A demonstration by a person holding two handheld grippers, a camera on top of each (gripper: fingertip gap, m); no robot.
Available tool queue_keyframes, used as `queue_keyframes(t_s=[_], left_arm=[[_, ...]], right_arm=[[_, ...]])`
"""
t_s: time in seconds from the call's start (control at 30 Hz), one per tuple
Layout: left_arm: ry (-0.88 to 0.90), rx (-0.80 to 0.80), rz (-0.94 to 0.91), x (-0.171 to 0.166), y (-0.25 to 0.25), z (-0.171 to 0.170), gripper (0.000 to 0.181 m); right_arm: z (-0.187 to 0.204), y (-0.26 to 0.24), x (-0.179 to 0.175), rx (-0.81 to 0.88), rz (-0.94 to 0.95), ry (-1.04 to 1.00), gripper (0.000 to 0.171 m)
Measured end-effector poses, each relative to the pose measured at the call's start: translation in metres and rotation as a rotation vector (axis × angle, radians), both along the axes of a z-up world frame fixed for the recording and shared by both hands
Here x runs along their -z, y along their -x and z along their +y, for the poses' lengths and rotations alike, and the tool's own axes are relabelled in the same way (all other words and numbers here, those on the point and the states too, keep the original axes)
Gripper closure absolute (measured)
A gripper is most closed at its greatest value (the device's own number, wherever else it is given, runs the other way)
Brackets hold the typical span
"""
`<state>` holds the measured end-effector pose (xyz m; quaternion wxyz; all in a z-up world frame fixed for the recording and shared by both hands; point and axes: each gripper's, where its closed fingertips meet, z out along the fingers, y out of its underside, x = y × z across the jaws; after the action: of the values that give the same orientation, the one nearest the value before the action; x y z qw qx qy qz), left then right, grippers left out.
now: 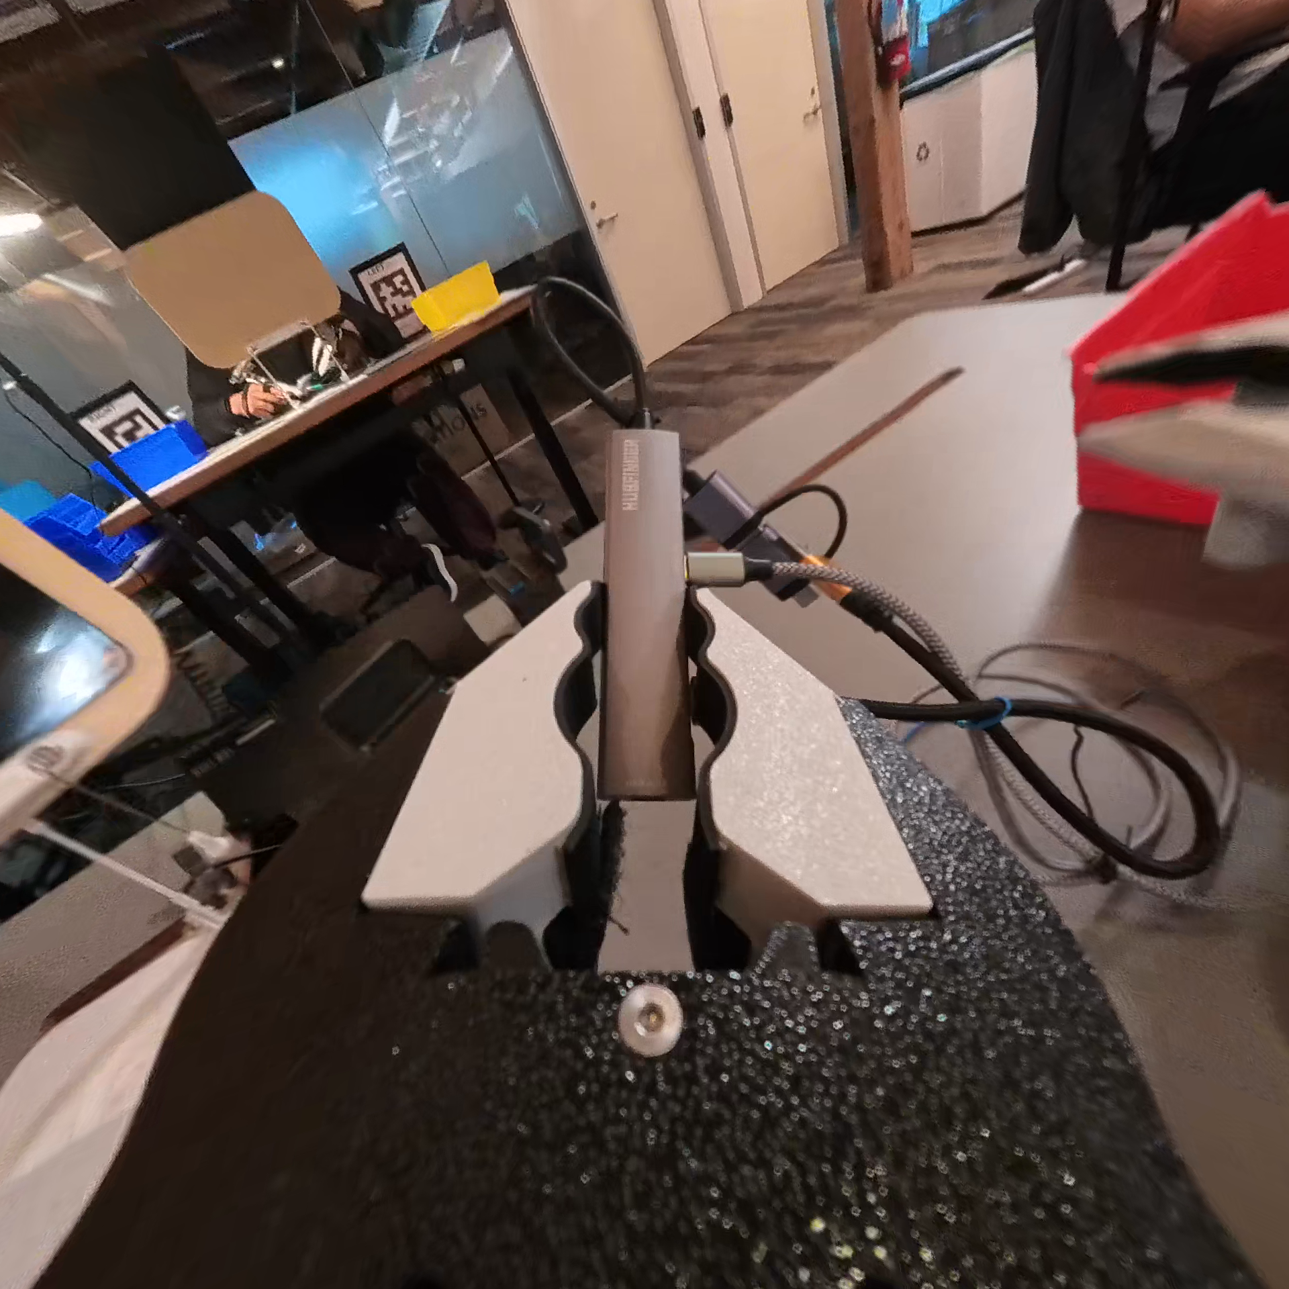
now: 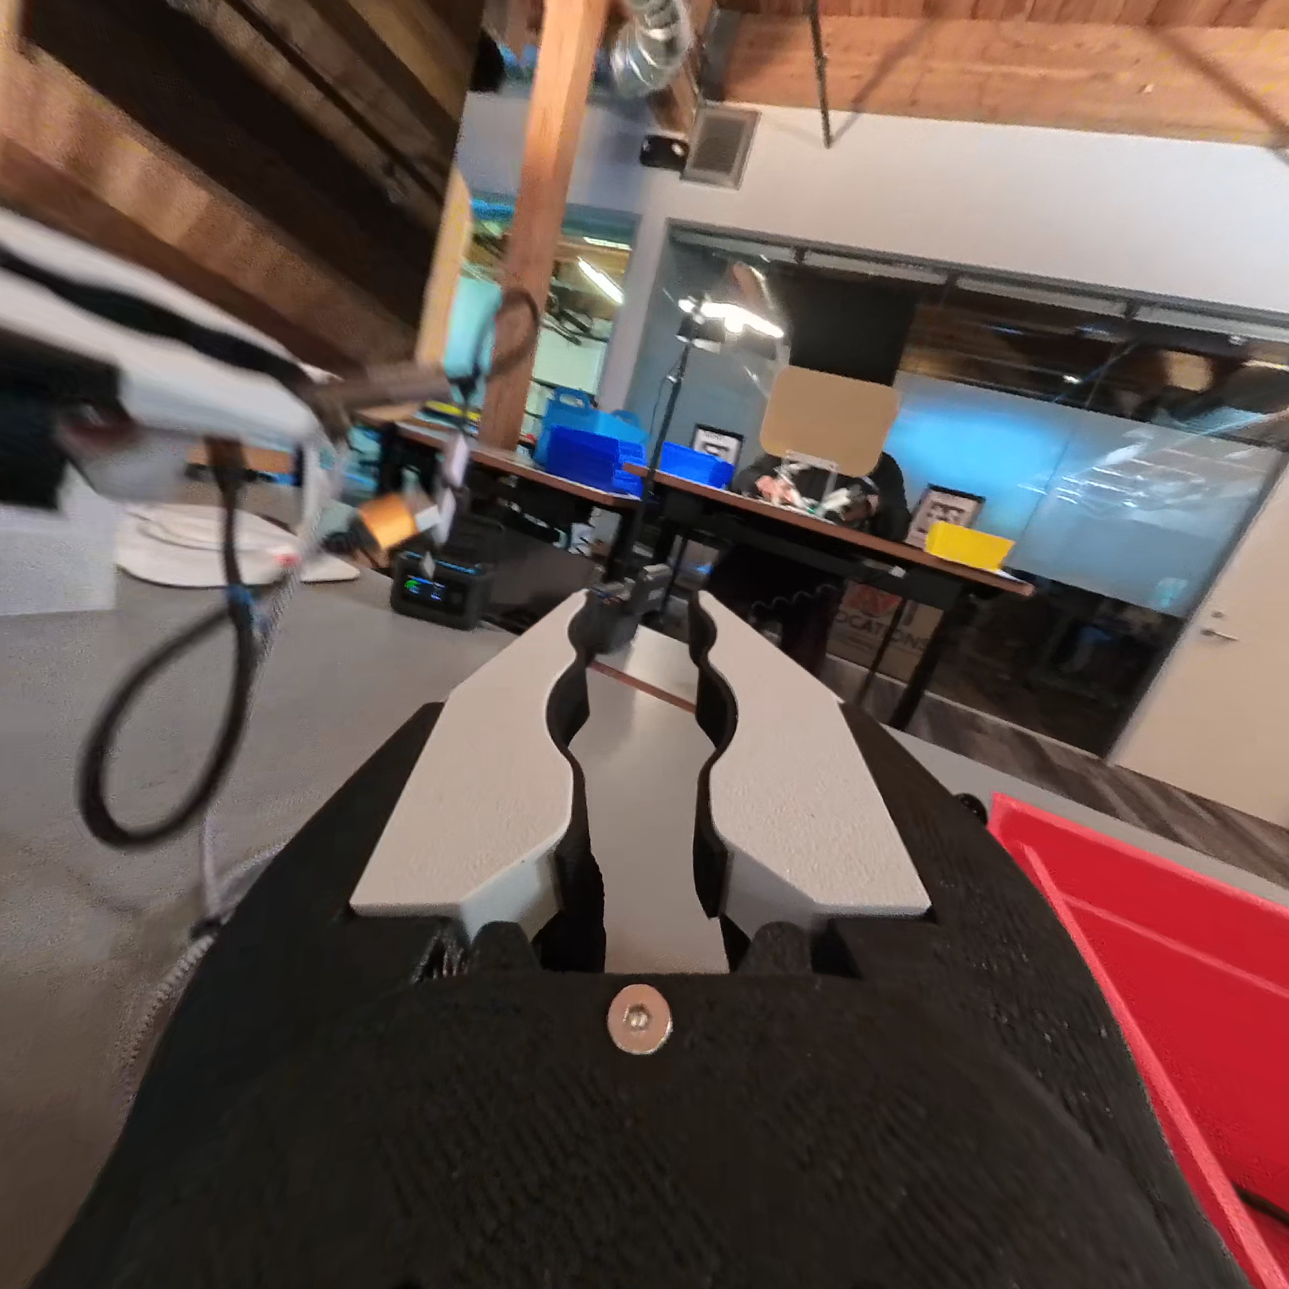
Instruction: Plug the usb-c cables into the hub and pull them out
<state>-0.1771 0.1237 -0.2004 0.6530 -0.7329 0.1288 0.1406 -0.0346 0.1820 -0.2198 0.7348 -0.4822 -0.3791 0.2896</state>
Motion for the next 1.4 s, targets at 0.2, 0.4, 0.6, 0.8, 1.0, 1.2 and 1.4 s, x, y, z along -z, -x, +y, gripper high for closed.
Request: queue_keyframes(t_s=[0.2, 0.4, 0.6, 0.8, 1.0, 1.2, 1.4], left_arm=[[-0.090, 0.161, 0.124, 0.042, -0.031, -0.007, 0.161], [-0.139, 0.245, 0.320, 0.053, -0.063, -0.013, 0.161], [-0.166, 0.217, 0.358, 0.050, -0.067, -0.013, 0.161], [-0.205, 0.240, 0.340, 0.042, -0.073, -0.017, 0.161], [-0.120, 0.397, 0.274, 0.052, -0.084, -0.022, 0.158], [0.113, 0.668, -0.030, 0.068, -0.093, -0.040, 0.148], [0.344, 0.824, -0.221, 0.085, -0.103, -0.057, 0.162]], right_arm=[[-0.078, 0.033, 0.006, -0.675, 0.018, 0.260, 0.145], [-0.092, 0.051, 0.025, -0.854, -0.057, 0.614, 0.148], [-0.070, 0.051, 0.034, -0.775, -0.024, 0.760, 0.148], [-0.092, 0.050, 0.029, -1.014, 0.013, 0.951, 0.158], [-0.092, 0.046, 0.040, -0.953, -0.142, 0.809, 0.168], [-0.099, 0.041, 0.055, -0.882, -0.346, 0.557, 0.169], [-0.118, 0.031, 0.074, -0.856, -0.580, 0.212, 0.169]])
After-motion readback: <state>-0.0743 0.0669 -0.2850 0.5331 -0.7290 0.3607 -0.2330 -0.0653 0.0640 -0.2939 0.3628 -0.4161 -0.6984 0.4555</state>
